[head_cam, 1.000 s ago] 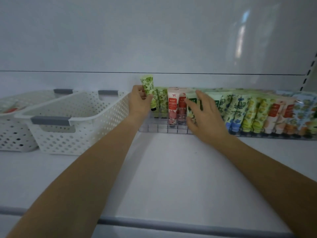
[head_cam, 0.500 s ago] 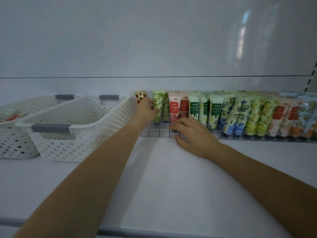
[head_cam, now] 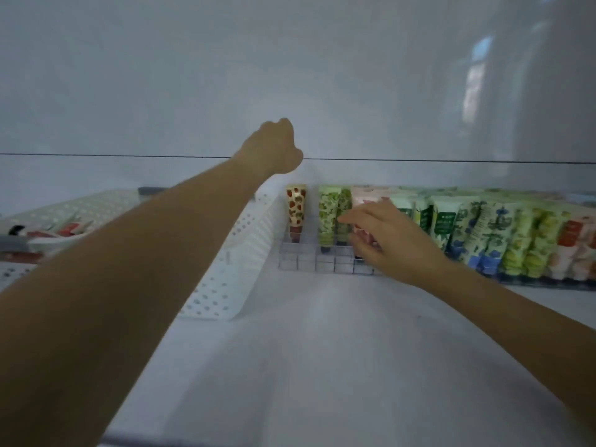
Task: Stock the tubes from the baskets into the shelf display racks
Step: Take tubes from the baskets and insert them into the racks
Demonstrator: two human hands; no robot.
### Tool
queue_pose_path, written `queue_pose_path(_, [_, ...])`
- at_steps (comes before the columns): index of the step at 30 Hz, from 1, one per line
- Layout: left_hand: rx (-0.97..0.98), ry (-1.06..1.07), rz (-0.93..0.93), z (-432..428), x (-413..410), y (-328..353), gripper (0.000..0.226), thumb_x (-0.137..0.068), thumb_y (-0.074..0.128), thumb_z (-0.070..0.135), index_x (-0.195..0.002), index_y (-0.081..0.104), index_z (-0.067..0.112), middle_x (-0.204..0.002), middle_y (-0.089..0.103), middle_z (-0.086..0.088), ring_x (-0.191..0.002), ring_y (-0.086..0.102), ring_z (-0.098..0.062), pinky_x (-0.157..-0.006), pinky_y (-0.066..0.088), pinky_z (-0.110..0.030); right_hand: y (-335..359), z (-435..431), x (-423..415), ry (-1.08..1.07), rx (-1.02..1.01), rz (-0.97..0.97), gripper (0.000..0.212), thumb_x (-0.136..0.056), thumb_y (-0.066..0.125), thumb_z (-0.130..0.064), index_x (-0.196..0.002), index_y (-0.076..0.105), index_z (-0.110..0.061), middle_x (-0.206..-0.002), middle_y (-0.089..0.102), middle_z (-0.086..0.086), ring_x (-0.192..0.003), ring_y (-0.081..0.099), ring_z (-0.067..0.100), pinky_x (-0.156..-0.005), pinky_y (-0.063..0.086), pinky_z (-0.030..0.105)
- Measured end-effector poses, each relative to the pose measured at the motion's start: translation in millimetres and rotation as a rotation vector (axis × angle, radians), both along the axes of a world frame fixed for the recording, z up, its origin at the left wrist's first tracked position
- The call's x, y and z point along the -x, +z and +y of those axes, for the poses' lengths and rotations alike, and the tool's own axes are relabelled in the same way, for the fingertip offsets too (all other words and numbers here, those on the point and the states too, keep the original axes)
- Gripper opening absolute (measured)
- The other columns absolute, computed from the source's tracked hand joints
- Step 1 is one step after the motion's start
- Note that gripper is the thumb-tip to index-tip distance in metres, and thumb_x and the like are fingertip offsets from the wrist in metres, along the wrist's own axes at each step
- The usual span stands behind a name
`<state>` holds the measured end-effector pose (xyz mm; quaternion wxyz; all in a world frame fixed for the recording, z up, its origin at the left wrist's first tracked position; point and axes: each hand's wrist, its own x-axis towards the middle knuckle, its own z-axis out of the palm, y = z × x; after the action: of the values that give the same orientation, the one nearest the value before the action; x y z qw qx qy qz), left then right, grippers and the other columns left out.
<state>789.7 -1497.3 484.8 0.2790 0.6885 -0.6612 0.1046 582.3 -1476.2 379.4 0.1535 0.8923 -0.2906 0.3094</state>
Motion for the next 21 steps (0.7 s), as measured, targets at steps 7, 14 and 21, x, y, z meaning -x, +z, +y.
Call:
queue_pose_path(7, [-0.003,0.138,-0.145,26,-125,18,0.04,-0.091,0.048,0.03,-0.127,0.044,0.013,-0.127,0.052,-0.009,-0.117,0.048,-0.031,-0.094,0.039,-0.04,60,2,-109,0.111,0.034,-0.015,0.032,-0.093,0.051,-0.015,-0.124,0.057,-0.008,-0.115,0.06,0.014,-0.108,0.048,0.03,-0.092,0.038,0.036])
queue_pose_path(14, [-0.044,0.174,-0.113,53,-258,6,0.034,-0.091,0.05,0.03,-0.122,0.048,0.017,-0.119,0.06,-0.003,-0.106,0.051,-0.025,-0.087,0.039,-0.037,75,4,-257,0.165,-0.103,0.179,0.035,-0.097,0.041,-0.03,-0.129,0.05,-0.02,-0.127,0.053,0.004,-0.116,0.043,0.02,-0.097,0.036,0.034])
queue_pose_path(21, [-0.363,-0.127,-0.222,58,-327,-10,0.016,-0.086,0.063,0.028,-0.102,0.058,0.026,-0.107,0.066,0.007,-0.082,0.055,-0.005,-0.08,0.039,-0.024,73,-3,-322,0.101,-0.367,0.427,0.033,-0.095,0.042,-0.041,-0.12,0.056,-0.023,-0.117,0.058,0.0,-0.103,0.053,0.014,-0.09,0.042,0.029])
